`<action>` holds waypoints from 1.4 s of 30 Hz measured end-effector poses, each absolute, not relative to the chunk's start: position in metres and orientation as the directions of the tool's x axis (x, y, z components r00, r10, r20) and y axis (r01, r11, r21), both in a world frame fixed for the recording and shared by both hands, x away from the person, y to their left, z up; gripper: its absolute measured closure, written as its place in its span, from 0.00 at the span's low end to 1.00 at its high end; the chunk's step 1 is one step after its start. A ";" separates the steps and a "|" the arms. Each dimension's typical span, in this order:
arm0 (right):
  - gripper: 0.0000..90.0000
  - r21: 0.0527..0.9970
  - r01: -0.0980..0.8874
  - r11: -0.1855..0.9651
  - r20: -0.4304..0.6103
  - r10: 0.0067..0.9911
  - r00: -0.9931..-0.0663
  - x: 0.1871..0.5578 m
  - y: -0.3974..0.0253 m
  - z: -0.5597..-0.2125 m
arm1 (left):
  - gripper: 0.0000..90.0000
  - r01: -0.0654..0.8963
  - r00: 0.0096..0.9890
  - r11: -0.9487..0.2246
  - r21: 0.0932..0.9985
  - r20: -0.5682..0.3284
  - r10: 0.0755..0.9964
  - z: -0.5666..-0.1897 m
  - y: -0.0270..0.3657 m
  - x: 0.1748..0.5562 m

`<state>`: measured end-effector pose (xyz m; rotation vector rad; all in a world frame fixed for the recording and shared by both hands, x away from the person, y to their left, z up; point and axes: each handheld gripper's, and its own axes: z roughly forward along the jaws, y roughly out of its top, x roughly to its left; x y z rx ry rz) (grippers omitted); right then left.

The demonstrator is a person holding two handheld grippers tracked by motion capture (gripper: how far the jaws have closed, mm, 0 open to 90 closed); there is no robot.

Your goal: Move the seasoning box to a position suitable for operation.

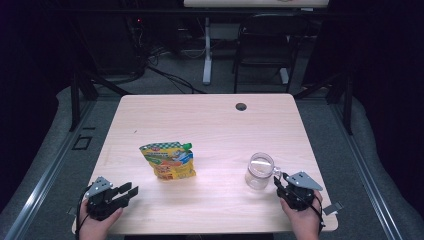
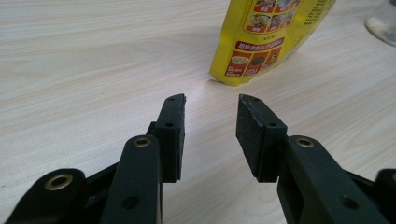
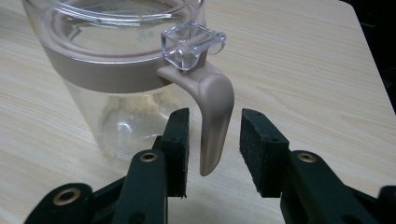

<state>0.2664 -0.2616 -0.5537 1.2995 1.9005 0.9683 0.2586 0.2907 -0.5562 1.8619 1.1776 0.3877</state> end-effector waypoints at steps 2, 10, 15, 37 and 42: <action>0.71 0.841 0.480 0.249 -0.104 0.946 -0.308 0.269 -0.261 -0.555 | 0.70 0.573 0.501 -0.169 0.802 -0.180 0.846 -0.556 0.291 0.257; 0.75 0.836 0.493 0.243 -0.102 0.950 -0.295 0.275 -0.261 -0.556 | 0.70 0.577 0.500 -0.168 0.799 -0.183 0.847 -0.556 0.292 0.253; 0.79 0.835 0.494 0.243 -0.096 0.948 -0.304 0.278 -0.259 -0.556 | 0.70 0.577 0.500 -0.179 0.797 -0.171 0.849 -0.556 0.291 0.250; 0.85 0.834 0.500 0.235 -0.077 0.946 -0.316 0.277 -0.258 -0.554 | 0.70 0.574 0.520 -0.205 0.793 -0.159 0.839 -0.557 0.288 0.251; 0.85 0.828 0.506 0.241 -0.078 0.944 -0.321 0.276 -0.258 -0.553 | 0.69 0.566 0.527 -0.211 0.797 -0.153 0.836 -0.557 0.287 0.251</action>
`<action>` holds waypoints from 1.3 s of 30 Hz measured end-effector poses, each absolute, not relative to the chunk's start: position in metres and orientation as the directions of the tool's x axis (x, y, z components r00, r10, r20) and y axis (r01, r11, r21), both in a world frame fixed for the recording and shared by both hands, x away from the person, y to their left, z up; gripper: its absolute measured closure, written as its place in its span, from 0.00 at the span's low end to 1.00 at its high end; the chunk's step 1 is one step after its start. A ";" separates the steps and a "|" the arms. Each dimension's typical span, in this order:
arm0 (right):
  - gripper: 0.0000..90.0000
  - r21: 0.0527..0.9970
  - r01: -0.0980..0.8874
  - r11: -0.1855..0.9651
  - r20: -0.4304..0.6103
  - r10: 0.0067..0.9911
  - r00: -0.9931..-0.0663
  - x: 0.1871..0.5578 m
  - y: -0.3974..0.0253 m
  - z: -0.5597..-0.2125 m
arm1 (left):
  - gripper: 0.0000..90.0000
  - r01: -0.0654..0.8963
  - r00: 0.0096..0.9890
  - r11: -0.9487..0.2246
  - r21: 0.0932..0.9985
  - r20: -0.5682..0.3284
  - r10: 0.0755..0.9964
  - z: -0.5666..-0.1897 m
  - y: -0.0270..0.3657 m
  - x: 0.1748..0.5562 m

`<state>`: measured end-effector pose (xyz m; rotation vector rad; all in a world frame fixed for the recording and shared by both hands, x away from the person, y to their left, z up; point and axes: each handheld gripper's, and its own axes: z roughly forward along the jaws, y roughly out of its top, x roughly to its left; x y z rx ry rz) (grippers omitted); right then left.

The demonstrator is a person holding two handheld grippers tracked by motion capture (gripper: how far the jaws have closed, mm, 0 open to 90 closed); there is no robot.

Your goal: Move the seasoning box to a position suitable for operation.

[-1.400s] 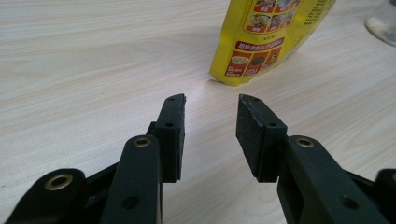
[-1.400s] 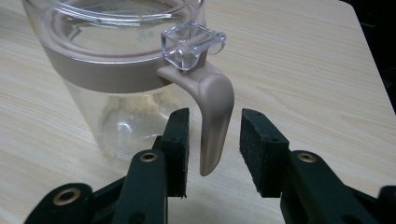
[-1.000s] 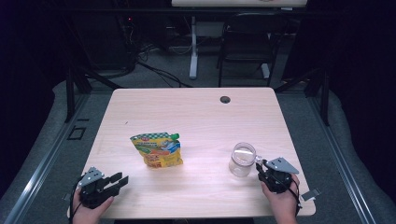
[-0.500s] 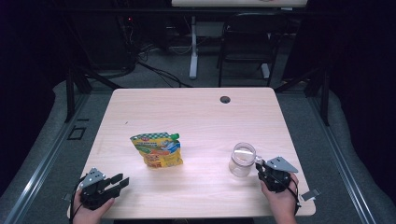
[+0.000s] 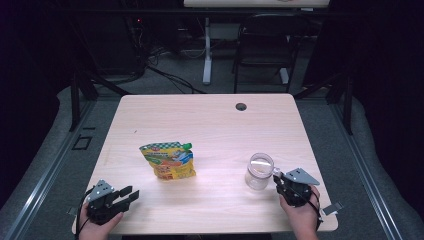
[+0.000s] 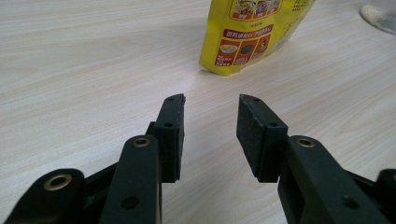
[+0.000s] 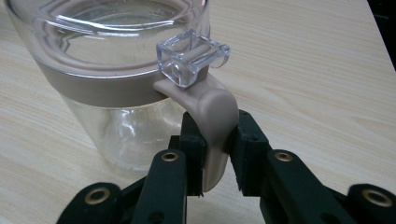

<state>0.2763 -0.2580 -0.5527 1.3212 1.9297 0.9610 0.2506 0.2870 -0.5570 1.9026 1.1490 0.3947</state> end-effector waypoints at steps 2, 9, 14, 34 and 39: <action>0.85 0.827 0.508 0.242 -0.078 0.943 -0.323 0.276 -0.258 -0.553 | 0.69 0.565 0.528 -0.211 0.798 -0.153 0.836 -0.557 0.287 0.251; 0.85 0.824 0.512 0.243 -0.074 0.942 -0.327 0.274 -0.257 -0.552 | 0.68 0.553 0.541 -0.221 0.803 -0.145 0.828 -0.555 0.283 0.249; 0.84 0.824 0.513 0.242 -0.070 0.941 -0.331 0.273 -0.256 -0.551 | 0.67 0.540 0.560 -0.245 0.805 -0.127 0.818 -0.553 0.277 0.247; 0.84 0.804 0.507 0.313 -0.066 0.893 -0.446 0.269 -0.236 -0.549 | 0.62 0.476 0.649 -0.303 0.826 -0.098 0.754 -0.545 0.239 0.249; 0.84 0.795 0.515 0.322 -0.058 0.884 -0.464 0.270 -0.227 -0.547 | 0.60 0.458 0.680 -0.313 0.832 -0.102 0.726 -0.545 0.226 0.255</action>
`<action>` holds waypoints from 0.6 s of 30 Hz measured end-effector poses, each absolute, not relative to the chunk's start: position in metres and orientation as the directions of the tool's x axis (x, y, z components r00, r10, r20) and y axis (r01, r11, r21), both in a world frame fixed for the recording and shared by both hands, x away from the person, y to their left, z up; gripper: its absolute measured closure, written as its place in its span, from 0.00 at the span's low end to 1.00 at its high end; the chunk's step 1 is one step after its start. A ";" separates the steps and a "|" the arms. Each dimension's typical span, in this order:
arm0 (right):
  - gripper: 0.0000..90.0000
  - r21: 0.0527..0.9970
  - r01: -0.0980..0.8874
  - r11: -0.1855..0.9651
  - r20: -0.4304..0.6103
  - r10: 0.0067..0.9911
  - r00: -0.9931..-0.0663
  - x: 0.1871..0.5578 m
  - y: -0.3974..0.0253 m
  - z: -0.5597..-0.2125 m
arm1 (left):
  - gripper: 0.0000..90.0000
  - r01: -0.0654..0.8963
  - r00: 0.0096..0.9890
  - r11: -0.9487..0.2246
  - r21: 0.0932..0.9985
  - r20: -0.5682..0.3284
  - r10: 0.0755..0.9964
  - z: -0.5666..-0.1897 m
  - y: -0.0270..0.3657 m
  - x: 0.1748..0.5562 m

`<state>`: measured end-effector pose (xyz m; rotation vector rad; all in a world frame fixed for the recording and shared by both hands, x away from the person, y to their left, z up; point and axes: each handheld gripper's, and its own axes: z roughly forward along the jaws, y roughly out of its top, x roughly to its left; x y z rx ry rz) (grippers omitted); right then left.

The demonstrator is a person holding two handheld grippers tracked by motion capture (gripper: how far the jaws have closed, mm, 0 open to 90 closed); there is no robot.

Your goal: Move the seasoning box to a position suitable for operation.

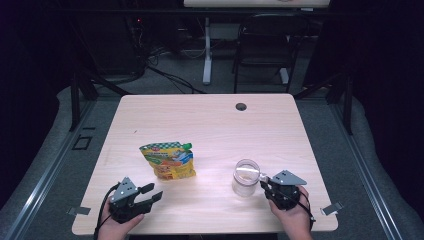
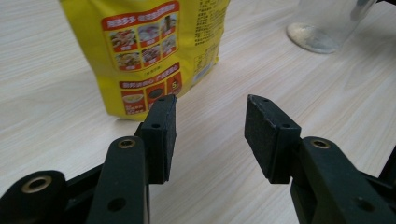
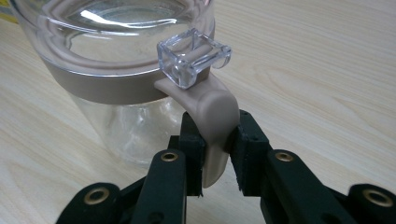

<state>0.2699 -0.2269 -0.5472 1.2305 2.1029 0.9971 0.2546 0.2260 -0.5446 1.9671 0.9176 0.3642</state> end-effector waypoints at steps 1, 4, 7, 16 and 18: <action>0.84 0.795 0.511 0.327 -0.059 0.880 -0.471 0.270 -0.224 -0.547 | 0.60 0.458 0.687 -0.319 0.830 -0.102 0.719 -0.544 0.225 0.255; 0.84 0.794 0.507 0.335 -0.057 0.871 -0.488 0.270 -0.218 -0.548 | 0.60 0.456 0.696 -0.324 0.829 -0.105 0.710 -0.543 0.221 0.257; 0.84 0.792 0.505 0.344 -0.055 0.863 -0.502 0.271 -0.216 -0.547 | 0.59 0.451 0.705 -0.325 0.831 -0.109 0.700 -0.543 0.218 0.258; 0.84 0.807 0.456 0.375 -0.058 0.819 -0.571 0.265 -0.204 -0.550 | 0.61 0.449 0.736 -0.356 0.820 -0.113 0.667 -0.545 0.206 0.257; 0.84 0.808 0.449 0.382 -0.057 0.808 -0.586 0.263 -0.200 -0.550 | 0.61 0.450 0.736 -0.348 0.822 -0.121 0.666 -0.545 0.205 0.257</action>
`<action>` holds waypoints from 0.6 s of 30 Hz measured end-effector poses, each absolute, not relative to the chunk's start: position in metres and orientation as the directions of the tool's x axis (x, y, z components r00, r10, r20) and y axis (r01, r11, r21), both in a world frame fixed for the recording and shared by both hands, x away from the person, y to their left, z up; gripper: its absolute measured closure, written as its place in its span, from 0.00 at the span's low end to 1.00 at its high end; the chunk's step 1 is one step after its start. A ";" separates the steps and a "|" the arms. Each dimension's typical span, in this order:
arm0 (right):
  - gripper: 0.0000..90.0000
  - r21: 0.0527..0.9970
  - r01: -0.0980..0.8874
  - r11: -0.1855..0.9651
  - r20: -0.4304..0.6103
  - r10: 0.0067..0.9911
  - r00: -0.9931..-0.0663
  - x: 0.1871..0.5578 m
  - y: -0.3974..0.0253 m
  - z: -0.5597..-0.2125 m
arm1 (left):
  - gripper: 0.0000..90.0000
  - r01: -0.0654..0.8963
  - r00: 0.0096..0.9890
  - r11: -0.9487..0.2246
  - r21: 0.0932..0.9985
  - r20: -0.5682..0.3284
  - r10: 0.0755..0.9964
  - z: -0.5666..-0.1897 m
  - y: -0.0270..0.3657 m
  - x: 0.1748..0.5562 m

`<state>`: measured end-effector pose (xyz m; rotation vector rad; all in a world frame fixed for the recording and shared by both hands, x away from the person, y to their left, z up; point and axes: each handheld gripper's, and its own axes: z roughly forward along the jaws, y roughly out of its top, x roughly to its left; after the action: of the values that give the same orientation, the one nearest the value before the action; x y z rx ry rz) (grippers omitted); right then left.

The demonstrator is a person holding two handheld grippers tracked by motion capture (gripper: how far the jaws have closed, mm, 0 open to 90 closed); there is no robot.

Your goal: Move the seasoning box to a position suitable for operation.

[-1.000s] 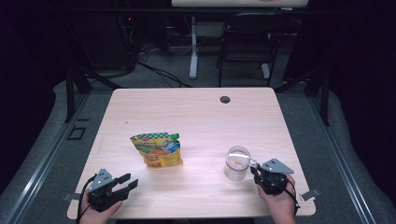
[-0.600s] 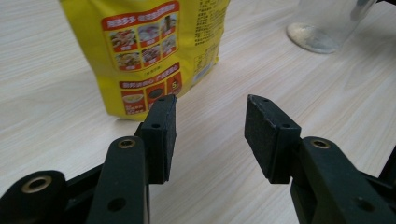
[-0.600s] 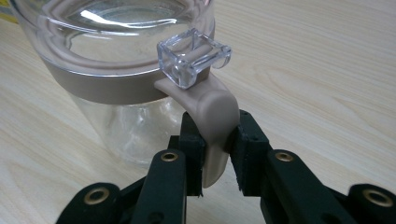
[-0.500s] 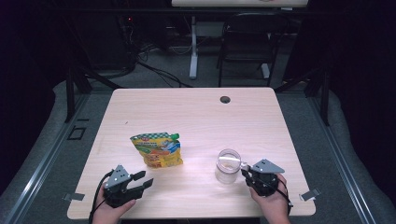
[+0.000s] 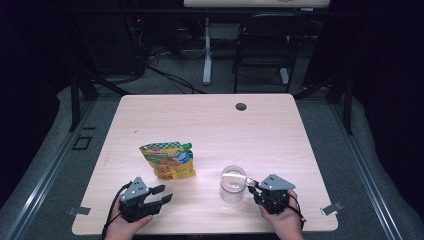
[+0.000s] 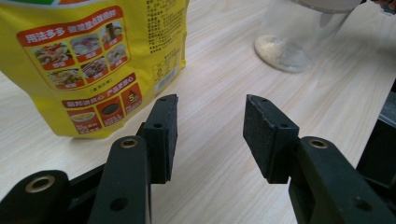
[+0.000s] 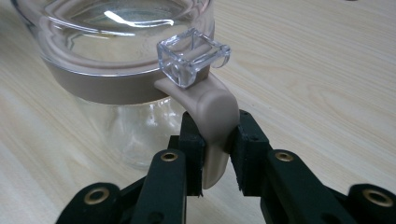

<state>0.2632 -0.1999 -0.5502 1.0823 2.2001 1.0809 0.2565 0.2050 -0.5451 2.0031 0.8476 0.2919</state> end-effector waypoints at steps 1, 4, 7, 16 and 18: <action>0.84 0.809 0.445 0.384 -0.055 0.804 -0.593 0.263 -0.198 -0.550 | 0.61 0.440 0.742 -0.363 0.821 -0.104 0.662 -0.545 0.204 0.256; 0.84 0.807 0.432 0.404 -0.060 0.783 -0.620 0.261 -0.191 -0.550 | 0.61 0.437 0.743 -0.377 0.816 -0.091 0.663 -0.547 0.201 0.256; 0.84 0.806 0.425 0.413 -0.058 0.769 -0.637 0.259 -0.187 -0.550 | 0.61 0.434 0.742 -0.391 0.812 -0.076 0.666 -0.547 0.199 0.255; 0.85 0.816 0.395 0.421 -0.052 0.735 -0.676 0.259 -0.188 -0.552 | 0.62 0.418 0.771 -0.417 0.807 -0.073 0.632 -0.546 0.185 0.253; 0.83 0.820 0.401 0.408 -0.047 0.746 -0.664 0.261 -0.190 -0.552 | 0.62 0.417 0.777 -0.417 0.807 -0.078 0.625 -0.545 0.179 0.253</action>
<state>0.2611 -0.1898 -0.5520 0.9825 2.2617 1.1517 0.2535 0.1789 -0.5455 2.0703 0.7767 0.2933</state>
